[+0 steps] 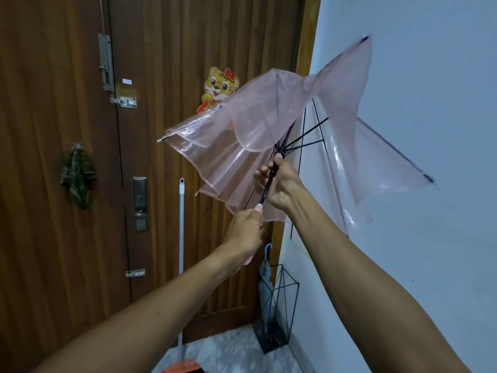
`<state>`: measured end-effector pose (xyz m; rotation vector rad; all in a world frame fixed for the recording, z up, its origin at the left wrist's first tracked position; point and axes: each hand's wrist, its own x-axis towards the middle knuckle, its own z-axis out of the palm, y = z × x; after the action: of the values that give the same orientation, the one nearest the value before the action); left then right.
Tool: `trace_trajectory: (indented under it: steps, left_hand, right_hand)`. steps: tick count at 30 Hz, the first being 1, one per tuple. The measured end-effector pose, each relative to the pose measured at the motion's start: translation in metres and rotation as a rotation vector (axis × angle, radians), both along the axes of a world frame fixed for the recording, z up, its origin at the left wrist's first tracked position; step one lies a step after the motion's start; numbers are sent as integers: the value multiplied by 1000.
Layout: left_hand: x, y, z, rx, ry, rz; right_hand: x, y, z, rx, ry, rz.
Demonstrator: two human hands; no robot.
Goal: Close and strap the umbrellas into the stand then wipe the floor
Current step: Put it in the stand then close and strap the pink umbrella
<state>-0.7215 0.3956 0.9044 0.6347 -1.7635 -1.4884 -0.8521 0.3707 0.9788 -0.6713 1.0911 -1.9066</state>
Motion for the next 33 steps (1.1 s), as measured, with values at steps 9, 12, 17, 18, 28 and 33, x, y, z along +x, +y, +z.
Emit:
trace_trajectory:
  steps: [9, 12, 17, 18, 28, 33]
  left_hand:
    - [-12, -12, 3, 165, 64, 157]
    - [-6, -8, 2, 205, 58, 164]
    - [-1, -13, -8, 167, 16, 182]
    - [0, -15, -10, 161, 12, 187]
    - [-1, -21, -17, 227, 14, 177]
    - [-1, -28, -9, 258, 17, 146]
  right_hand:
    - [34, 8, -26, 48, 0, 71]
    - [38, 7, -32, 80, -1, 35]
    - [47, 6, -43, 110, 26, -9]
    - [49, 6, -45, 104, 18, -4]
    - [56, 11, -56, 97, 40, 62]
    - [54, 16, -56, 182, 95, 63]
